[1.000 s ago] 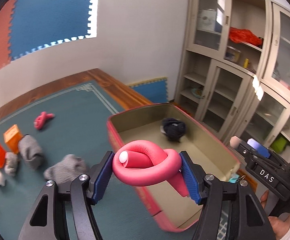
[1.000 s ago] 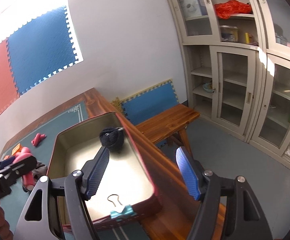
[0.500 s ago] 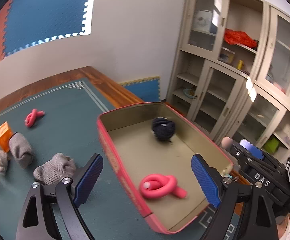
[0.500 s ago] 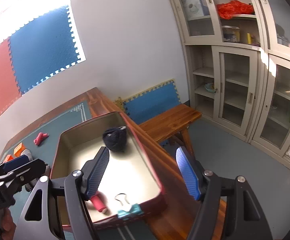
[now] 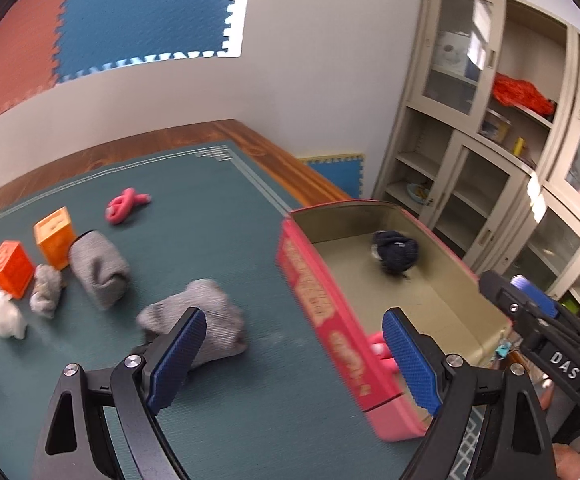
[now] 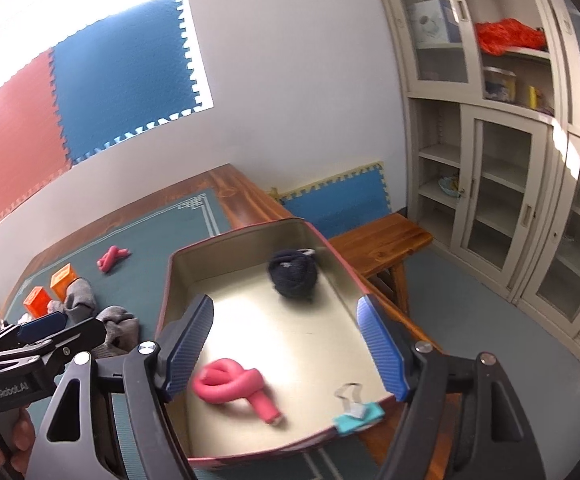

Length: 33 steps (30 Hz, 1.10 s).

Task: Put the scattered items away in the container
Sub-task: 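Grasp the yellow medicine box with the left gripper while the right gripper grasps the grey sock bundle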

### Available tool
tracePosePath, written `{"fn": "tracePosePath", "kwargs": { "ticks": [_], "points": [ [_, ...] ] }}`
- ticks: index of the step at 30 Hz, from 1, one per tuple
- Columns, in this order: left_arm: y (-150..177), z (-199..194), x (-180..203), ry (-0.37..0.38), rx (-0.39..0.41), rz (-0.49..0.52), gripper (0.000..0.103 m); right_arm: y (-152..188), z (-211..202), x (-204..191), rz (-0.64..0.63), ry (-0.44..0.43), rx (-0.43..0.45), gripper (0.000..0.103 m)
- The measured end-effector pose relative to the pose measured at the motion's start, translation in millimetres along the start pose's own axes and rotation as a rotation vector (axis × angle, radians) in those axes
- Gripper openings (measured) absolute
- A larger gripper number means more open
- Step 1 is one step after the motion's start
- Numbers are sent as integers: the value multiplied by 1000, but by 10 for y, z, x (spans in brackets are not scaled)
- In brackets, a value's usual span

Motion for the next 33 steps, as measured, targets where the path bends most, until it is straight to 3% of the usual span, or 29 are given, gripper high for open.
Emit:
{"fn": "tracePosePath", "kwargs": {
  "ticks": [5, 13, 19, 24, 28, 33],
  "points": [
    [68, -139, -423, -62, 13, -63, 92, 12, 11, -301, -45, -33, -3, 78],
    [294, -439, -1325, -220, 41, -208, 92, 126, 117, -870, -124, -117, -47, 79],
    [571, -739, -2093, -480, 83, -328, 92, 223, 185, -1263, -184, -166, -68, 80],
    [839, -845, -2737, -610, 75, -522, 92, 362, 319, -1553, -226, -211, -108, 81],
    [973, -785, -2998, -695, 51, -611, 92, 480, 410, -1692, -257, -234, -135, 81],
    [1032, -574, -3118, -768, -3, -606, 92, 585, 566, -1743, -255, -249, -177, 81]
  ]
}}
Point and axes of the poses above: each gripper's, at about its wrist camera, not at the fingertips, and z roughly the way its jaws point, x to its right, y to its underside, the point moved 2 cm from there along z, roughly the way its jaws point, and after that the axes turned 5 degrees about z, right-handed, at the moved point
